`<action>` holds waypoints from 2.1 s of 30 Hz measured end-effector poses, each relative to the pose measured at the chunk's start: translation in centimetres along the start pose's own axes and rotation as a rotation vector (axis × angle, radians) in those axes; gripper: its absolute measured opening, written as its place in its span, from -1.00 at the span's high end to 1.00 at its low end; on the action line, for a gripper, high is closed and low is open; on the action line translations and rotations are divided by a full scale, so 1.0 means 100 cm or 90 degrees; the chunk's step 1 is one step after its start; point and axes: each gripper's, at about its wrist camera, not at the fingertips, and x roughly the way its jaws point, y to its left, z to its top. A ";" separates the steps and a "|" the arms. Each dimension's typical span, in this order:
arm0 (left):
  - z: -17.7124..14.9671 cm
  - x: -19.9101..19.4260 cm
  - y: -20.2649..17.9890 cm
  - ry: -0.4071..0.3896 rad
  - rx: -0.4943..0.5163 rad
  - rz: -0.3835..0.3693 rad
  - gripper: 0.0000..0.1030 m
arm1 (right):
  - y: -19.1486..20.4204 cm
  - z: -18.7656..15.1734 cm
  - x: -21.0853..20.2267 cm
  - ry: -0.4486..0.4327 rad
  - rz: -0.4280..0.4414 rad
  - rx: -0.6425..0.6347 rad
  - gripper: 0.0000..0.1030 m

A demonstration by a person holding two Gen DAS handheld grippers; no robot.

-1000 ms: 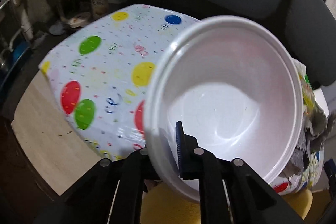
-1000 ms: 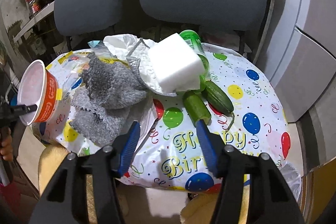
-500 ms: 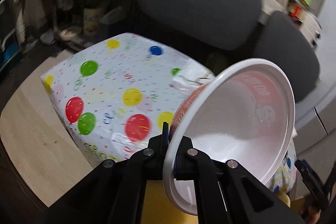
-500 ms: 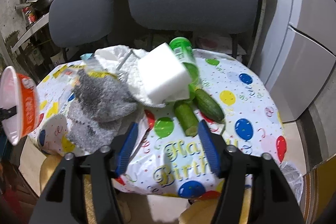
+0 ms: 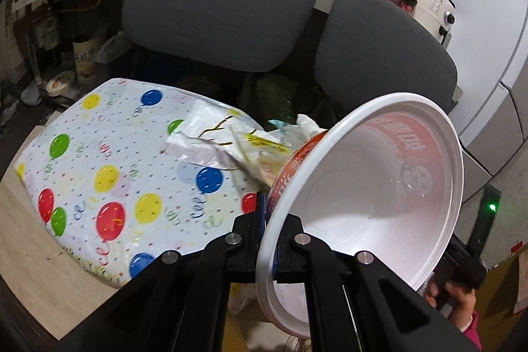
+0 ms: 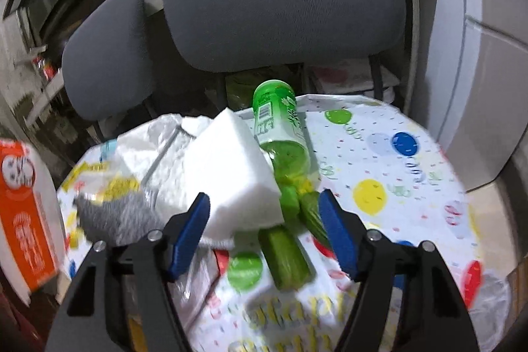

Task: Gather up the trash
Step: 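Grasp the white foam block with the right gripper while the left holds the bowl, then carry bowl and foam block to the bin and release both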

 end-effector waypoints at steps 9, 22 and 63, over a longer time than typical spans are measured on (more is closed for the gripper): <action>0.002 0.013 -0.005 0.014 0.003 0.000 0.94 | -0.005 0.001 0.028 0.041 0.071 0.083 0.12; 0.000 -0.024 -0.010 -0.022 0.006 0.022 0.94 | 0.020 0.015 -0.050 -0.117 0.042 0.011 0.37; -0.315 0.193 -0.427 0.323 0.550 -0.129 0.79 | -0.334 -0.256 -0.220 0.062 -0.398 0.402 0.23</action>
